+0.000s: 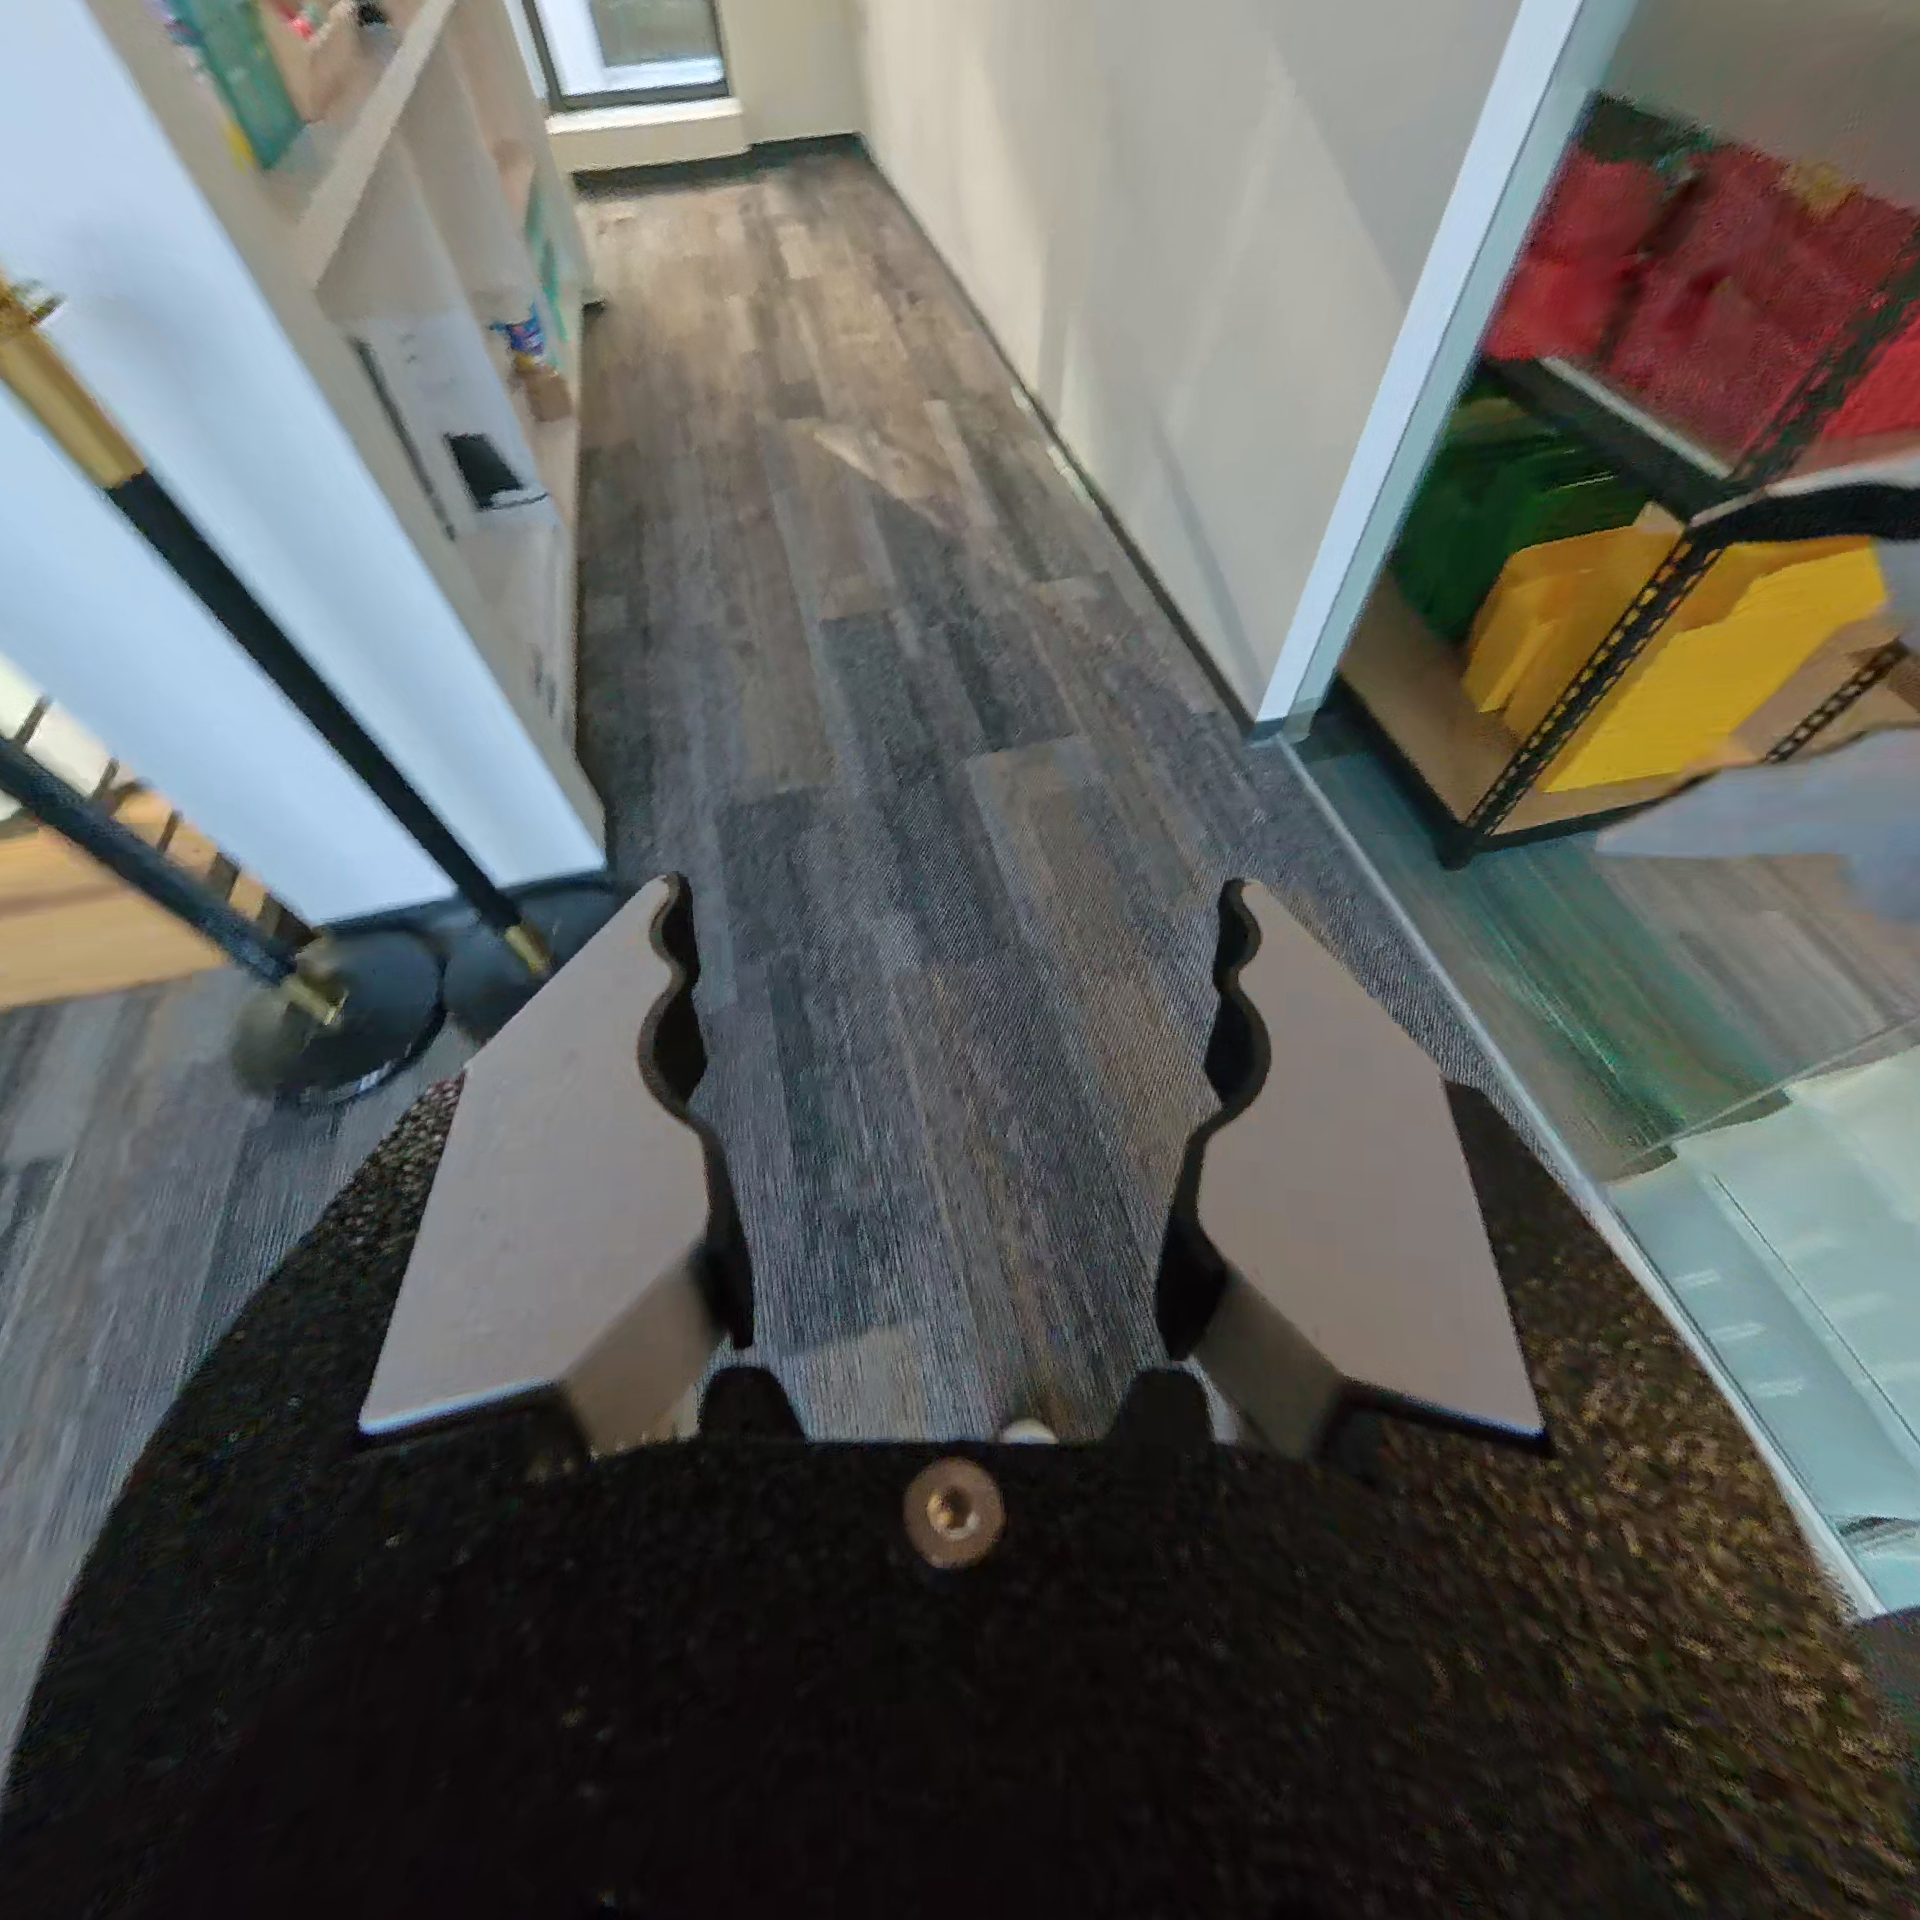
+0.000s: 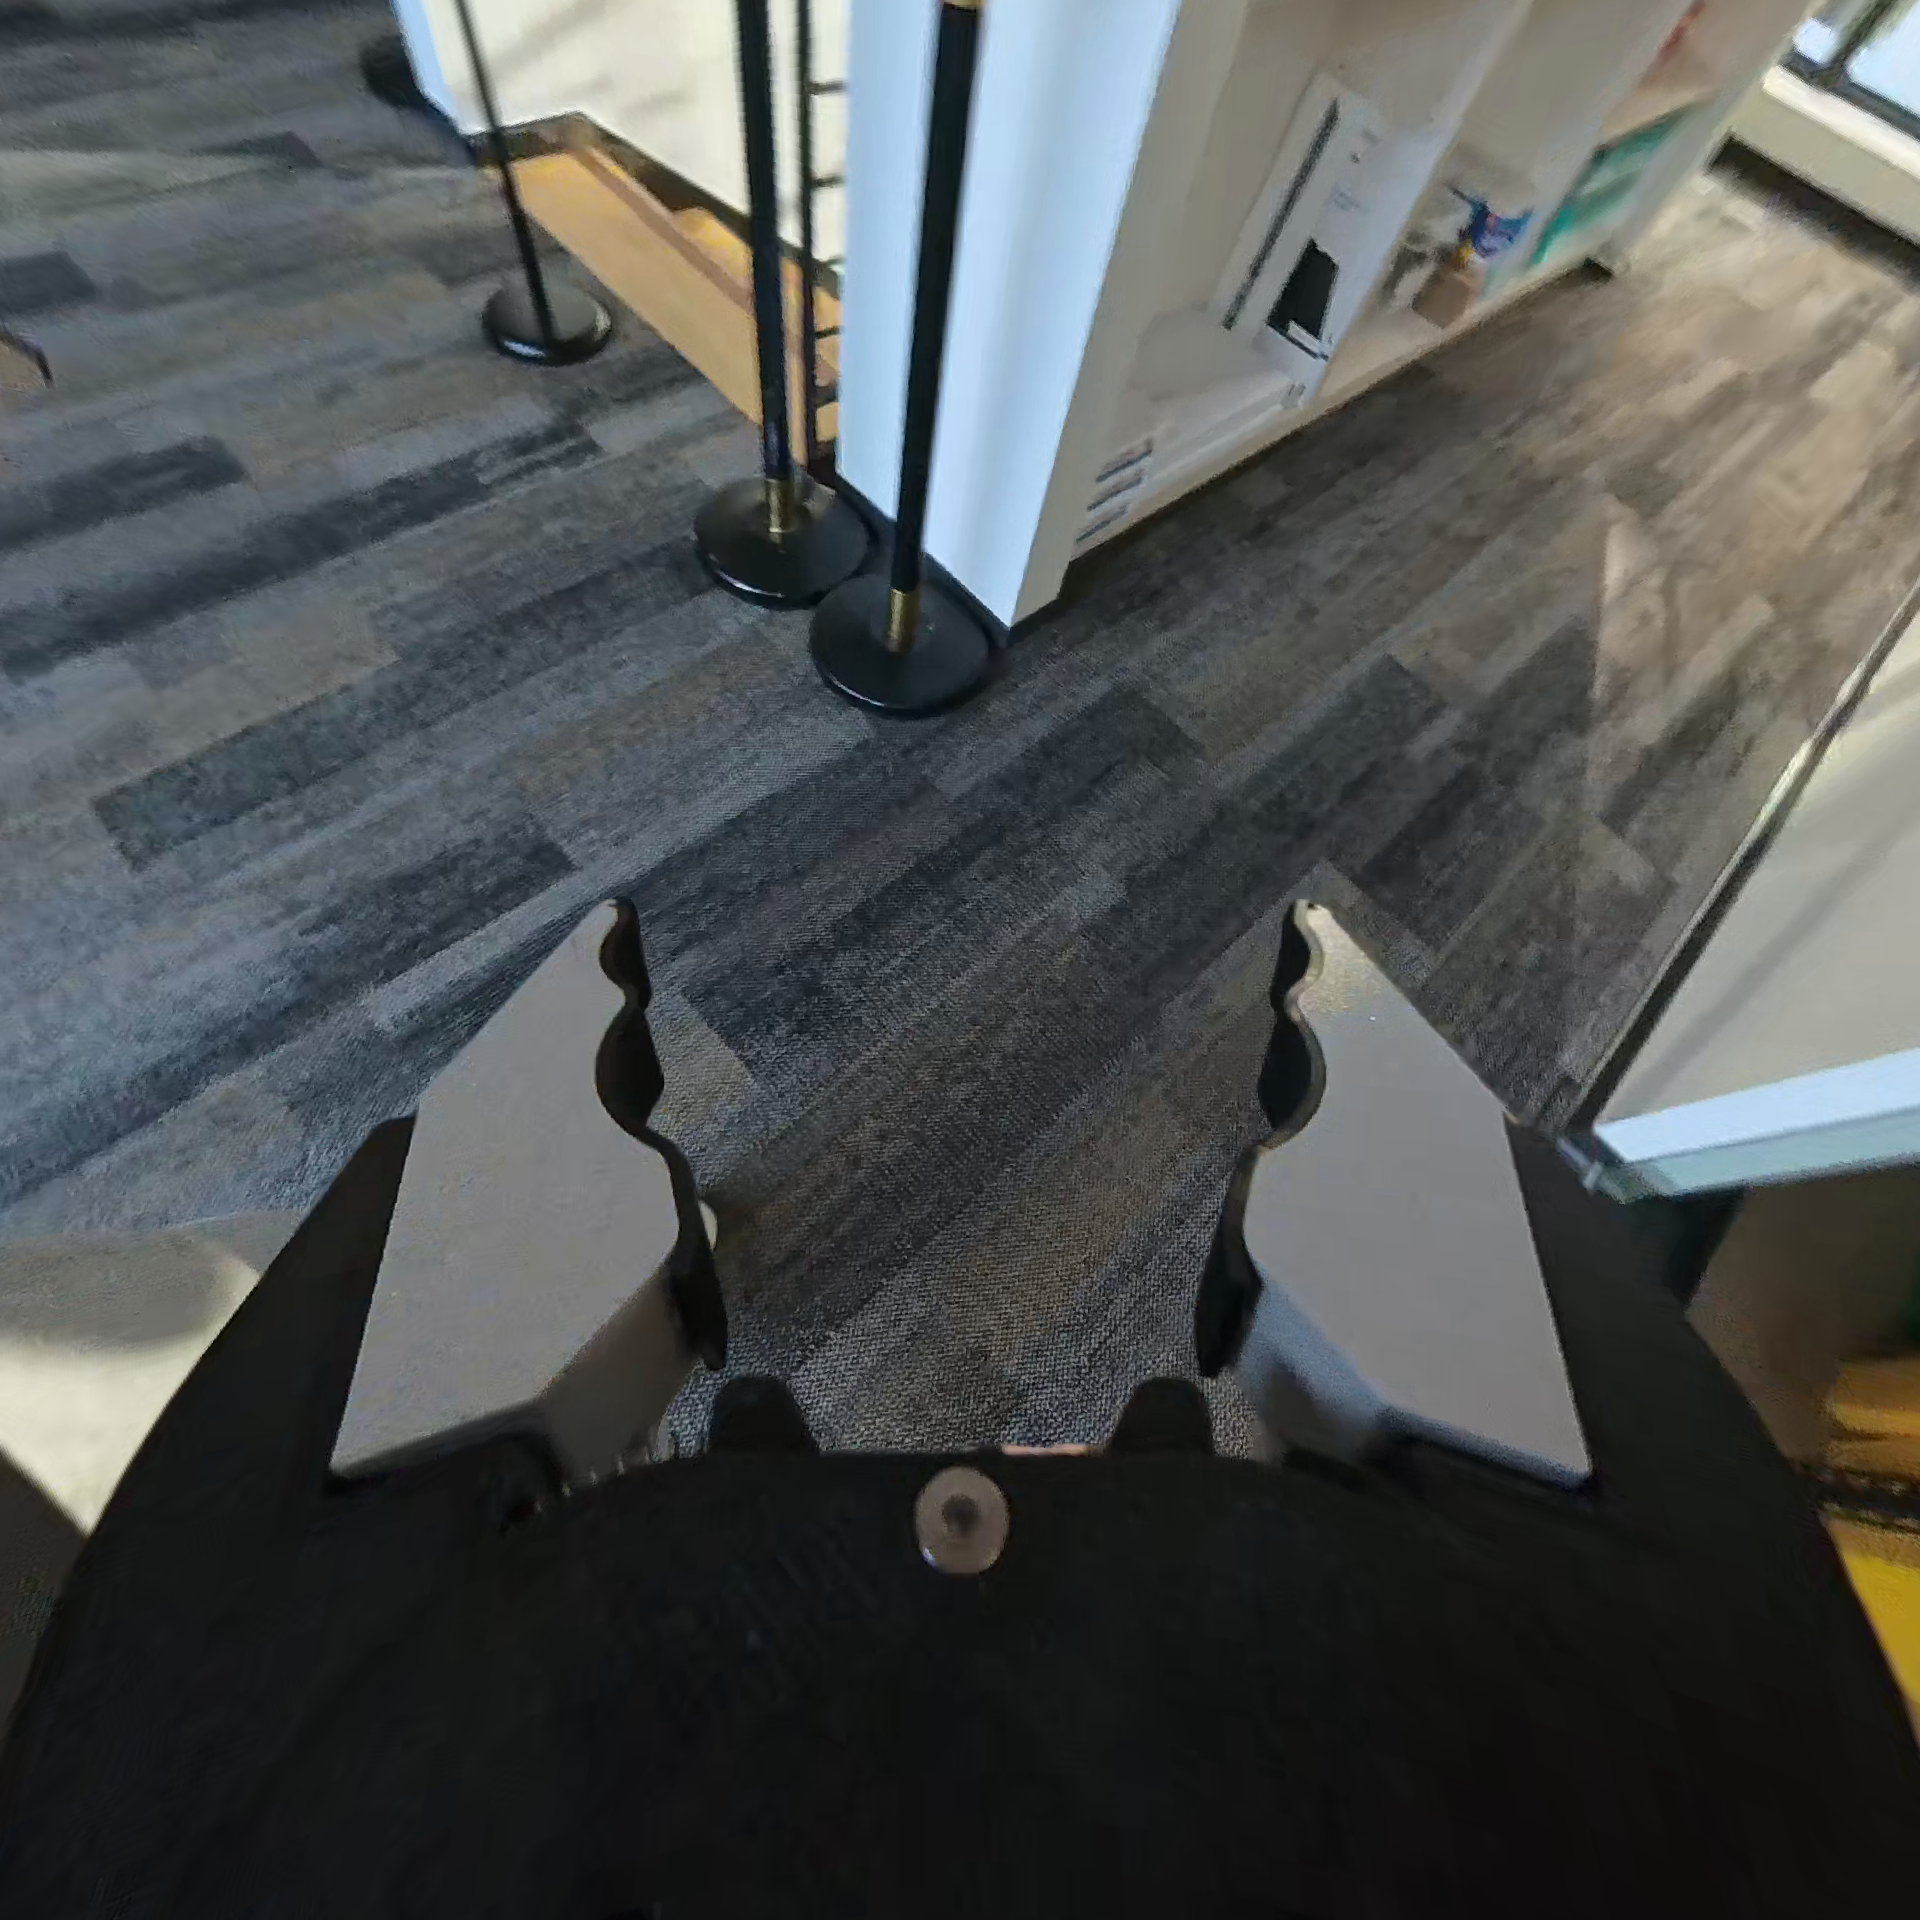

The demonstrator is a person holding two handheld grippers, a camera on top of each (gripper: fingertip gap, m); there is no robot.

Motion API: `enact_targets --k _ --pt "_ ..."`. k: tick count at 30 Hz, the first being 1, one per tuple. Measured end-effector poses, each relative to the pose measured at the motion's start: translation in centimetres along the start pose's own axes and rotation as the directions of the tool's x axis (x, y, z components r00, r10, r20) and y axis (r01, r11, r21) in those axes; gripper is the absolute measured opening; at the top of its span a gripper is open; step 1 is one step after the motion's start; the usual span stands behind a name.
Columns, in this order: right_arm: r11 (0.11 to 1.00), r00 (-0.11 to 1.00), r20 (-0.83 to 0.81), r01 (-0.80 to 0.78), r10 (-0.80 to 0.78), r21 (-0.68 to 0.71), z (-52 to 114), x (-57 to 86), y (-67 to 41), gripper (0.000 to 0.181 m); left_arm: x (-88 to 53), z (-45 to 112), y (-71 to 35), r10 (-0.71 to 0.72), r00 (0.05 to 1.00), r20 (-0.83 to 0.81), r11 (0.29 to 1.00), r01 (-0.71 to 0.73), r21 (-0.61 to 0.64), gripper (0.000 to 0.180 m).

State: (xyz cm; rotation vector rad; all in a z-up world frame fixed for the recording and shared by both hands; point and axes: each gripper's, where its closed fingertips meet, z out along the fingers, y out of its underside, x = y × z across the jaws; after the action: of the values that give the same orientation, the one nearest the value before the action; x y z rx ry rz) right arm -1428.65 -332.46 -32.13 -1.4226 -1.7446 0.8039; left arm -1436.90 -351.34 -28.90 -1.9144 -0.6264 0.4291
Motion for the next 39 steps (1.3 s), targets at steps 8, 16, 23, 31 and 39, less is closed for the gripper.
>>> enact_targets --k 8,16,23,31,39 --pt "0.962 0.945 -0.190 -0.273 0.265 -0.015 7.9 15.0 0.3 0.100 -6.3 21.2 -12.0 0.066 0.974 -0.218 0.998 -0.069 -0.009 0.090" --pt "0.948 0.953 -0.082 -0.277 0.291 0.156 24.5 30.6 -6.7 0.083 -12.6 41.4 -17.3 0.030 0.972 -0.234 0.999 -0.035 -0.016 0.085" --pt "0.943 0.975 0.161 -0.195 0.155 0.270 43.2 42.6 -22.4 0.061 -21.5 57.3 -26.1 0.028 0.995 -0.096 0.999 -0.030 -0.018 0.080" --pt "0.954 0.986 0.164 -0.059 0.011 0.293 56.6 55.2 -33.3 0.032 -28.8 73.6 -33.0 -0.013 0.998 -0.055 0.999 0.015 0.049 0.060" --pt "0.962 0.993 0.068 -0.111 0.097 0.248 69.3 73.0 -37.5 0.037 -34.0 97.8 -41.8 0.009 0.994 -0.109 0.996 0.000 0.089 0.066"
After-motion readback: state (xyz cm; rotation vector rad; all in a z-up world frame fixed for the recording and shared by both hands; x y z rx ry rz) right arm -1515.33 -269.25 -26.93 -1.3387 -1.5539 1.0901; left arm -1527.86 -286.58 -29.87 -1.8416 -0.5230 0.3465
